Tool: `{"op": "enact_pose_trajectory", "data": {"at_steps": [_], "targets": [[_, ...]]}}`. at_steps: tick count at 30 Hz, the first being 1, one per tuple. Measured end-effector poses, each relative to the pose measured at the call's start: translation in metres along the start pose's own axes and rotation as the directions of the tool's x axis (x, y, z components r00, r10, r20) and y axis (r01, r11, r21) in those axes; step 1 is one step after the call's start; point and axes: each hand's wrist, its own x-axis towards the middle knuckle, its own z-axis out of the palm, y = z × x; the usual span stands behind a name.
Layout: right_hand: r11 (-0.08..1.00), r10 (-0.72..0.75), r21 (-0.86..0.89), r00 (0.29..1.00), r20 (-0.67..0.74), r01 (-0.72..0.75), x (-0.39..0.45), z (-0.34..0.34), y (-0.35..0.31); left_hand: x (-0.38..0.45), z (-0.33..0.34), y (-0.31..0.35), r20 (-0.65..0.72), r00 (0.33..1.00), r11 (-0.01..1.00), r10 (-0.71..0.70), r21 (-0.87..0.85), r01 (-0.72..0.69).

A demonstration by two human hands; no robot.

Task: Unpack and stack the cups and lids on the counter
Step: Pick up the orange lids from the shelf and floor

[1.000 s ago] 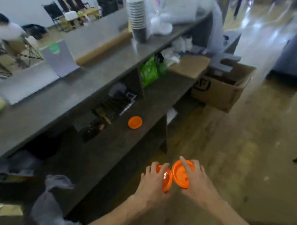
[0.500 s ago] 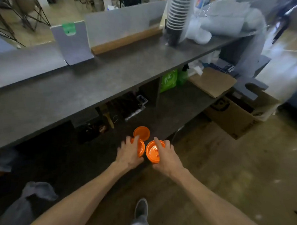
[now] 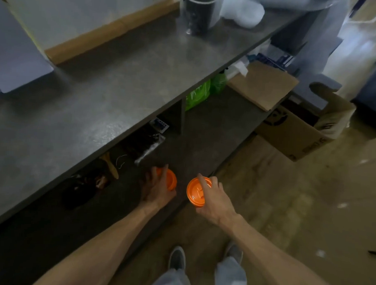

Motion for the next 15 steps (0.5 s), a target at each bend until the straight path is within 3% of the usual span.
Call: {"op": "enact_pose_trajectory", "data": {"at_steps": [7,12,15], "targets": [[0.997,-0.056,0.05,0.998,0.021,0.055,0.016,-0.007,0.012,0.012,0.011,0.005,-0.064,0.998,0.999,0.006,-0.037,-0.009],[0.992,-0.094,0.087,0.995,0.013,0.093,0.023,-0.035,0.035,0.01,0.002,0.024,-0.041,0.995,0.967,-0.09,-0.241,0.077],[0.99,-0.099,0.099,0.994,-0.045,0.103,0.03,-0.072,0.061,0.0,-0.023,0.07,-0.129,0.991,0.949,0.021,-0.31,-0.06]]}}
